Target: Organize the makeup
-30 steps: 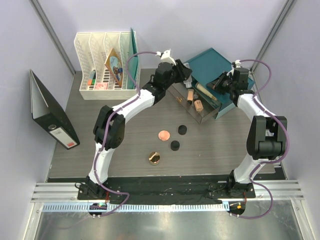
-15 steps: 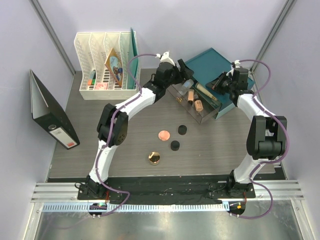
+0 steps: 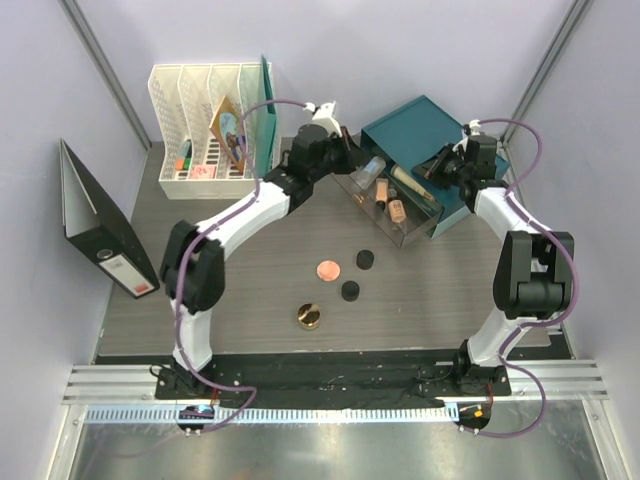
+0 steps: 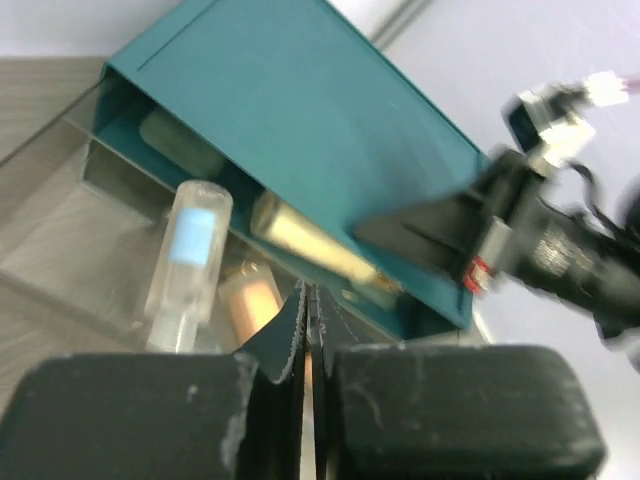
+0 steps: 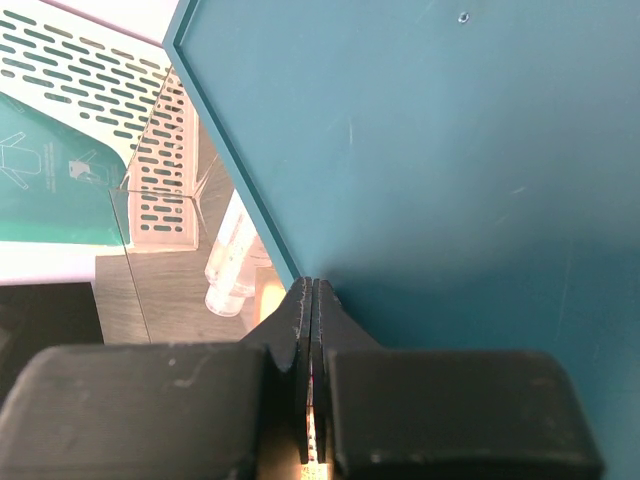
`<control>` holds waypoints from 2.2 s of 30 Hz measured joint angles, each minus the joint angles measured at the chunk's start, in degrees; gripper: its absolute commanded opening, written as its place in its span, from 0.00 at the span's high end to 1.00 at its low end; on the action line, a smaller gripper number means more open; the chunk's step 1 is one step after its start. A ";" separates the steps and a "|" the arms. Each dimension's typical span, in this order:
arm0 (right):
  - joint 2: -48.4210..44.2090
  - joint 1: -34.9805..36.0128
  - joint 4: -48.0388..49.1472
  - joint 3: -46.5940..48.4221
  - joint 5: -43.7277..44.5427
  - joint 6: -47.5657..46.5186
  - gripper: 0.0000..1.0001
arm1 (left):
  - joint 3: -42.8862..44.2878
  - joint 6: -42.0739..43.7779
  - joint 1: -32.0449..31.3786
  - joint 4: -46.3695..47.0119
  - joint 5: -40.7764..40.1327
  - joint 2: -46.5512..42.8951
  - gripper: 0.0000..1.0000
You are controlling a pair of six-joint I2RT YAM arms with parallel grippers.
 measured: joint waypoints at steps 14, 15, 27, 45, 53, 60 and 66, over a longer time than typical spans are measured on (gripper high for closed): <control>0.13 0.00 0.00 0.04 -0.09 0.00 0.99 | -24.39 9.79 0.00 -8.35 2.25 -15.67 1.00; 0.13 0.00 -0.02 0.04 -0.11 0.00 0.99 | -24.37 9.75 0.00 -8.92 2.56 -14.45 1.00; 0.13 0.00 0.00 0.04 -0.11 0.00 0.99 | -10.95 7.91 -0.96 -13.77 8.72 0.00 1.00; 0.37 0.00 0.02 0.11 -0.50 -0.02 0.99 | 9.38 0.46 -5.05 -8.90 10.21 15.17 1.00; 0.37 0.00 0.04 0.11 -0.52 -0.02 0.98 | 11.89 -7.69 -7.54 1.40 9.44 20.46 1.00; 0.37 0.00 0.04 0.11 -0.52 -0.02 0.99 | 11.45 -10.25 -7.85 8.50 9.49 21.35 0.89; 0.39 0.00 0.07 0.11 -0.57 -0.02 0.99 | 8.41 -12.72 -7.85 16.06 9.88 21.07 0.85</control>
